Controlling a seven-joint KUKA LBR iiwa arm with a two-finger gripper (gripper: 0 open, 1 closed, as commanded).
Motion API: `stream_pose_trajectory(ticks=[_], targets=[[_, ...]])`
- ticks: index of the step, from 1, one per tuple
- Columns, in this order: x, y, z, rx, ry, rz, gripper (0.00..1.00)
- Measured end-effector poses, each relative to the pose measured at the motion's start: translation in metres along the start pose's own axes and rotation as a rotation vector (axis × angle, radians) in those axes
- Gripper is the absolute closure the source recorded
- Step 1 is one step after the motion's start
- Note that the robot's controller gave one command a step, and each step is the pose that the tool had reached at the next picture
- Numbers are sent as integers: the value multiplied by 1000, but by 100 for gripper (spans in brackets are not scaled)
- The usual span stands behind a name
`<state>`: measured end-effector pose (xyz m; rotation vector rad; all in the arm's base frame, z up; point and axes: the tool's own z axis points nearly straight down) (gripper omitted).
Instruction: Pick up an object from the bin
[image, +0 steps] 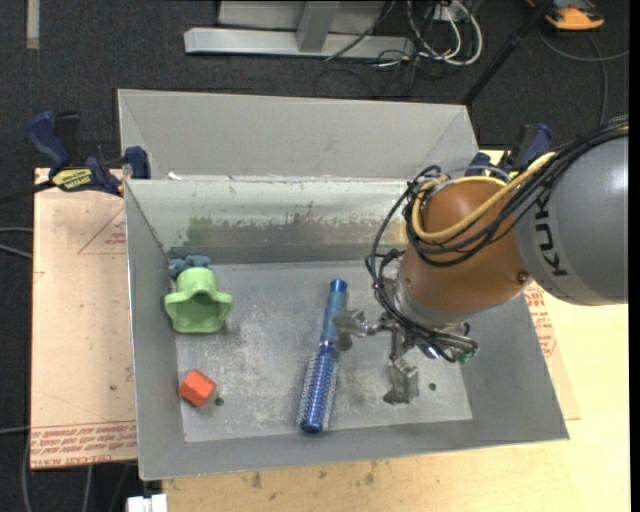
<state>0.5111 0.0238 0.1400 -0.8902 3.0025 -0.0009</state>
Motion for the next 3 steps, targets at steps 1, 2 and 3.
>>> stream_pose_trajectory(ticks=[1,2,3], targets=[[-68,-18,69,-5,1,-330,0],[-67,-20,69,-3,4,-327,100],[-74,-26,-66,1,-1,-287,100]])
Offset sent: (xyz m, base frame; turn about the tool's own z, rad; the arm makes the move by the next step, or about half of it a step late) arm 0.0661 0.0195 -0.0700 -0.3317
